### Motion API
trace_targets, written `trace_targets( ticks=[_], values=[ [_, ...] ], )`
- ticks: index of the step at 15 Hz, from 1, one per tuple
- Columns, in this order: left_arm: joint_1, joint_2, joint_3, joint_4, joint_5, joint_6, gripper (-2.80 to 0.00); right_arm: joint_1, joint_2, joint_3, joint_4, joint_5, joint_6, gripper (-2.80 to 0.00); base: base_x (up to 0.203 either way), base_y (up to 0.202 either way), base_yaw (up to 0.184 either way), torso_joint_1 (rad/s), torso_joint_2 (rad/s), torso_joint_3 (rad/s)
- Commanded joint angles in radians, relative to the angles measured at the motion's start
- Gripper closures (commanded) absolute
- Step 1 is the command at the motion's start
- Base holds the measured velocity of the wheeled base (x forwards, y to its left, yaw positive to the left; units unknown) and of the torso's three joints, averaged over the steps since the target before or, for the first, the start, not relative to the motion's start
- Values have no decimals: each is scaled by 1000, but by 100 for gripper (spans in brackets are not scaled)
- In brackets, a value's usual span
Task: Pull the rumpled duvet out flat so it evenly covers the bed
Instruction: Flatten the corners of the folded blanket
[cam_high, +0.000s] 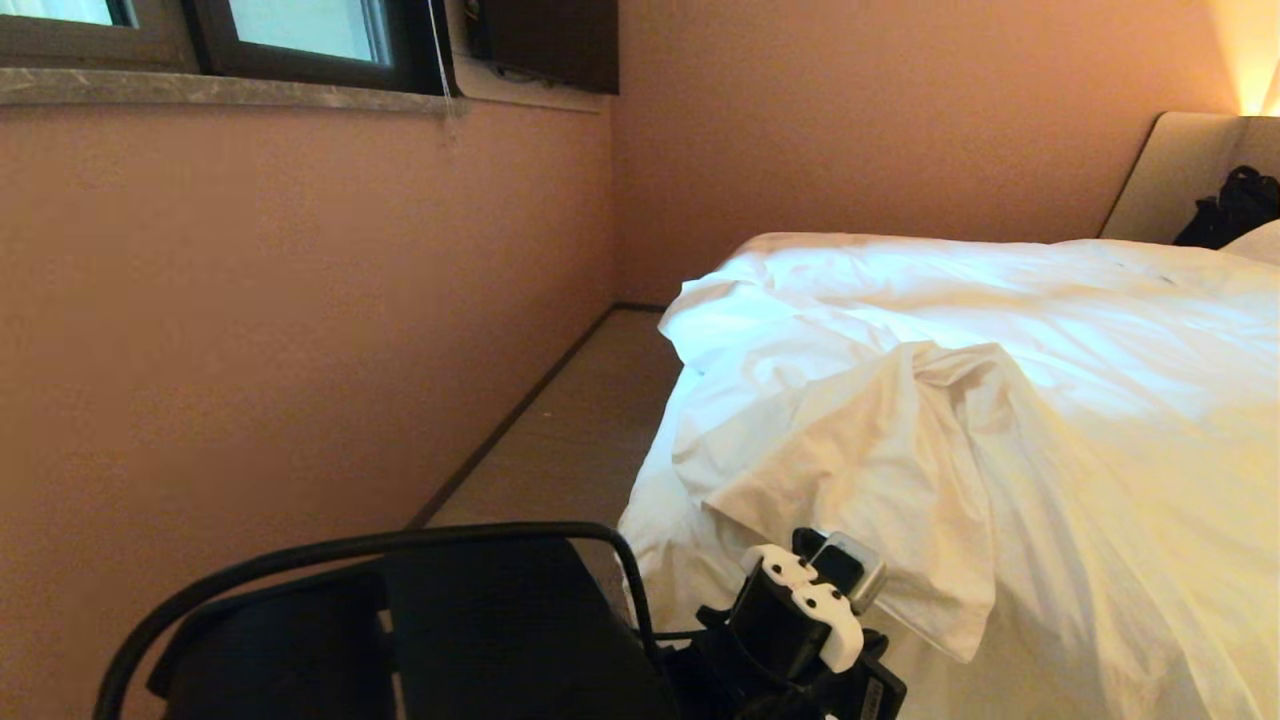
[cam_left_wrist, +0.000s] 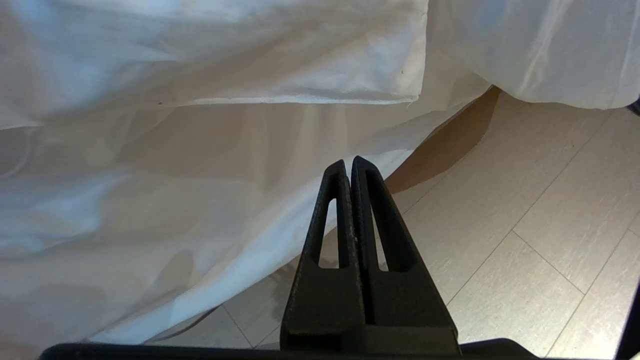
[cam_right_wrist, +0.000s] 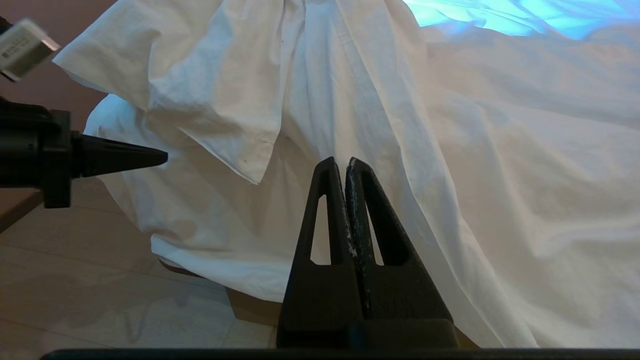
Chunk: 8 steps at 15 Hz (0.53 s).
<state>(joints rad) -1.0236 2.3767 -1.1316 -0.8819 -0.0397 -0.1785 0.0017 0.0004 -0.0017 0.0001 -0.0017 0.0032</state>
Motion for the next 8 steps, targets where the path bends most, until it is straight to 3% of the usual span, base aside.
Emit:
trace_targets(
  ticks=[1, 8],
  values=[
    [0, 18, -11, -7, 7, 1, 0, 0, 0, 0, 0, 0, 0, 0, 0, 0, 0, 0, 0, 0],
    [-9, 41, -156, 10, 31, 33, 0, 0, 0, 0, 0, 0, 0, 0, 0, 0, 0, 0, 0, 0]
  ],
)
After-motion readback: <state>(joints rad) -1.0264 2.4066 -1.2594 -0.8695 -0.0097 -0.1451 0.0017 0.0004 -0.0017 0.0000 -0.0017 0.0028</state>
